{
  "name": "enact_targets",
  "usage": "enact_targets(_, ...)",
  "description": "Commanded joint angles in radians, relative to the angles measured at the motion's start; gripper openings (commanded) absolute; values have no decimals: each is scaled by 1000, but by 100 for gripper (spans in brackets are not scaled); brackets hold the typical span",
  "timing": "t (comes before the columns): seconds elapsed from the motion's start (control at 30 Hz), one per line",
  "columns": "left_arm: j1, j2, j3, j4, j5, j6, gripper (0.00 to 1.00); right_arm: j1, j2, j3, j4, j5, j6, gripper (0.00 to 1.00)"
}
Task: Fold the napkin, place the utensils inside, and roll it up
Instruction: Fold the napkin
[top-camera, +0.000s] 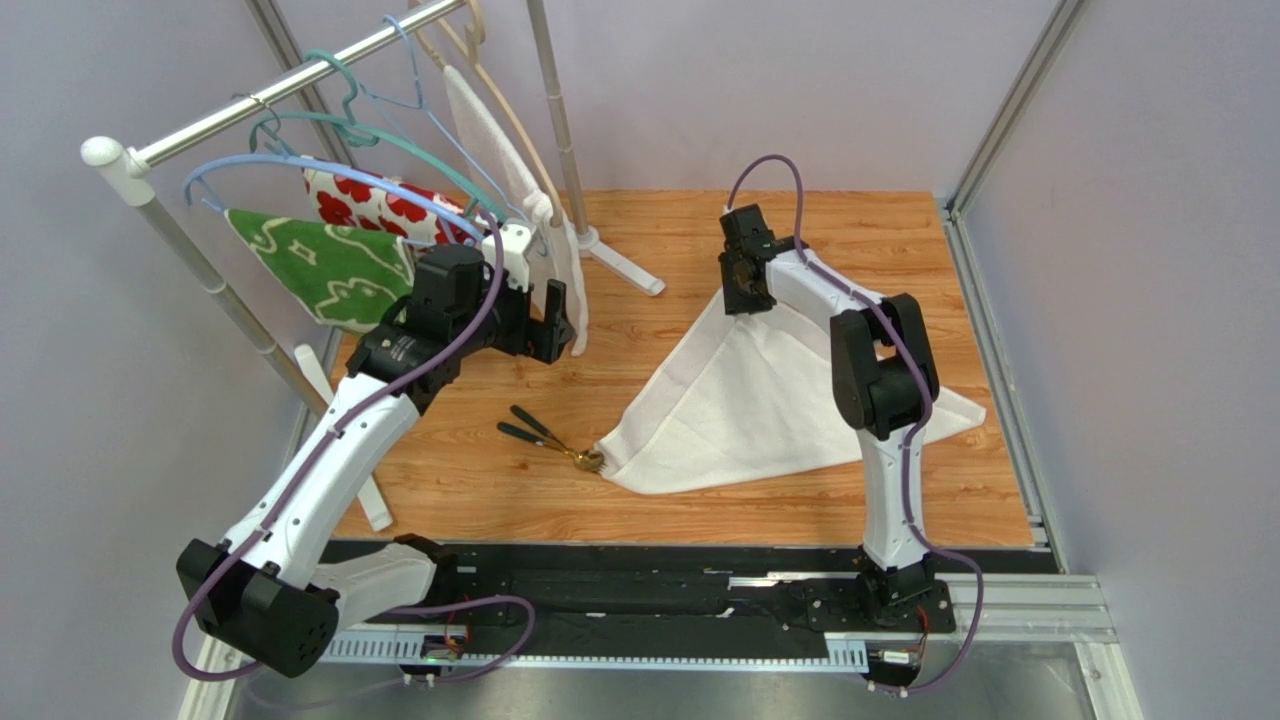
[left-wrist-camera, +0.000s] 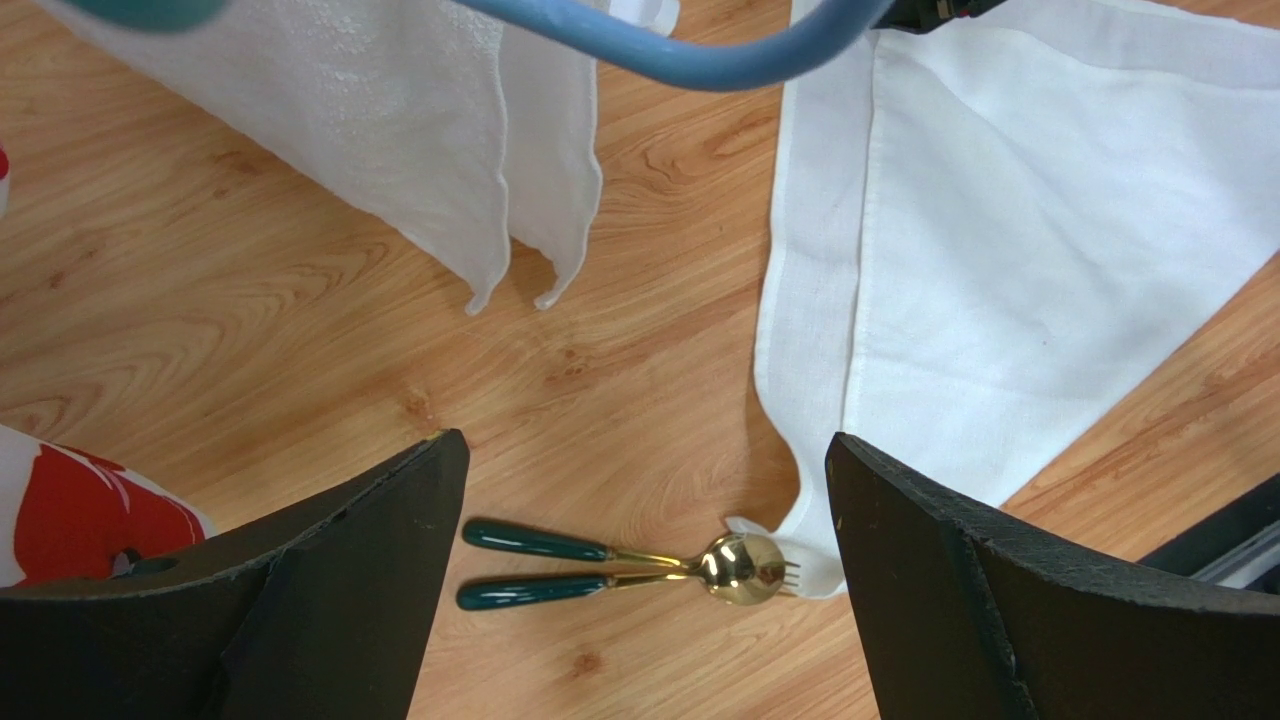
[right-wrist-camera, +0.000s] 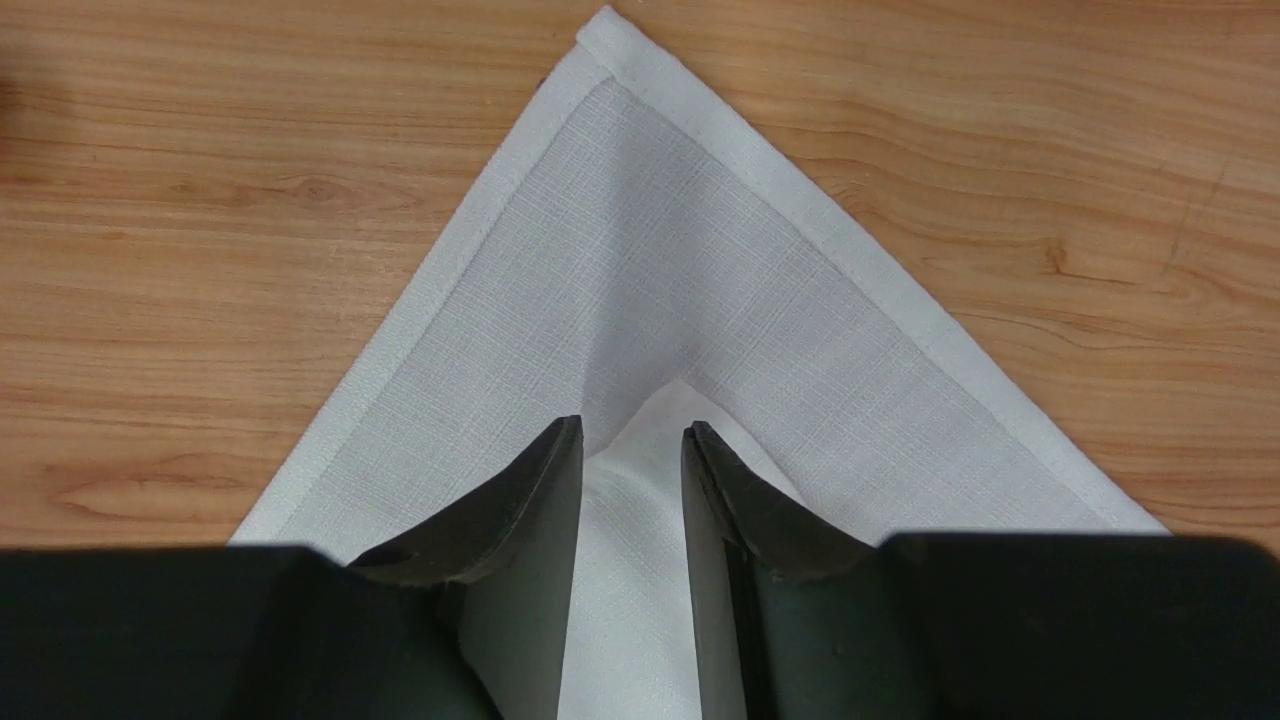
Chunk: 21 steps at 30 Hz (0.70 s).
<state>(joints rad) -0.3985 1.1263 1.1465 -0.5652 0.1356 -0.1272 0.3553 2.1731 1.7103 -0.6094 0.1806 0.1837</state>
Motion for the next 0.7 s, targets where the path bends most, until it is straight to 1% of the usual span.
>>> enact_targets(0.0, 4, 0, 5, 2, -1, 14, 98, -10, 30, 37, 34, -32, -29, 31)
enact_targets(0.1, 4, 1, 7, 2, 1, 14, 98, -15, 31, 26, 36, -32, -30, 28)
enact_targets(0.27, 4, 1, 7, 2, 6, 12, 98, -21, 40, 15, 37, -29, -27, 28)
enact_targets(0.33, 4, 3, 7, 2, 4, 12, 98, -24, 50, 12, 37, -27, -24, 21)
enact_targets(0.37, 4, 1, 7, 1, 5, 12, 98, -26, 50, 11, 37, -27, -23, 14)
enact_targets(0.4, 6, 0, 7, 2, 4, 12, 98, -26, 48, 9, 37, -29, -21, 12)
enact_targets(0.57, 4, 1, 7, 2, 7, 12, 98, -27, 24, -3, 37, -21, -13, 7)
enact_targets(0.67, 6, 3, 7, 2, 9, 11, 98, -27, 1, -6, 36, -10, -7, 7)
